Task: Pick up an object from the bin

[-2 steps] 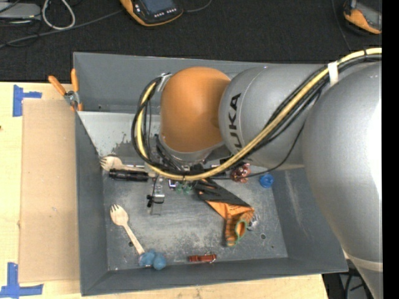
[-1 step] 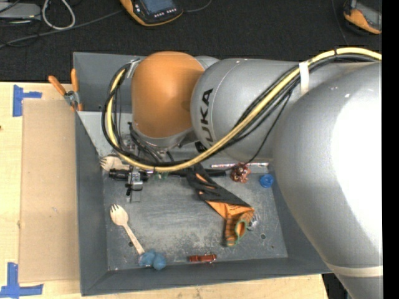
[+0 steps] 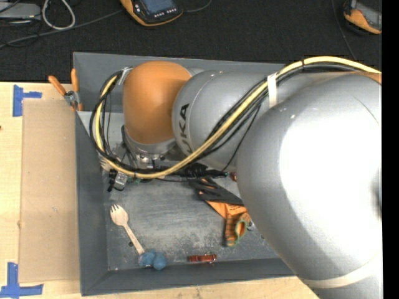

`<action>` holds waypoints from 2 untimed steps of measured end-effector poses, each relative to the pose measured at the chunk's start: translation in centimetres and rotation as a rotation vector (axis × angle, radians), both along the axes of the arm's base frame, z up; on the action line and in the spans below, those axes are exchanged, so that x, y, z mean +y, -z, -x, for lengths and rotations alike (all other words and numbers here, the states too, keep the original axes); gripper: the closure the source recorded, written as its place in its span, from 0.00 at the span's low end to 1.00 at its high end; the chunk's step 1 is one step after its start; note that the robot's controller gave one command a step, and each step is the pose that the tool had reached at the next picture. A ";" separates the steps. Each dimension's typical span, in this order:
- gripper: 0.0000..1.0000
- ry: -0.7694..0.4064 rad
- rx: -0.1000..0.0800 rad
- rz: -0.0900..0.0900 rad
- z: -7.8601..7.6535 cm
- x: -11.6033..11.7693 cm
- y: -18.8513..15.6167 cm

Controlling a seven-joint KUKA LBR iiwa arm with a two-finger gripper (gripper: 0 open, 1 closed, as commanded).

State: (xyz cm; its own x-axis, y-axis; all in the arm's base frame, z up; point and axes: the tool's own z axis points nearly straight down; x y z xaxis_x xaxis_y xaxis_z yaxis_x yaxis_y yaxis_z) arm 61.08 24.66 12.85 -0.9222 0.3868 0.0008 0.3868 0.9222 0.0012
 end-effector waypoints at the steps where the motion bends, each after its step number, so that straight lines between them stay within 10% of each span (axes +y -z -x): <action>1: 0.00 0.125 -0.002 -0.001 -0.4 -1.3 6.1; 2: 1.00 0.188 -0.007 -0.004 -0.1 -0.2 5.9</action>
Offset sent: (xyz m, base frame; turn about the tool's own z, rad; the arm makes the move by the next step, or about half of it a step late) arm 0.0007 -0.0016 -0.0585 0.1905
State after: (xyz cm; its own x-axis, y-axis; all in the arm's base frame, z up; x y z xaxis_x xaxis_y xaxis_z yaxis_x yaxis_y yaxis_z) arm 61.15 24.48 6.92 -0.8334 0.5526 -0.0034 0.5526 0.8334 0.0085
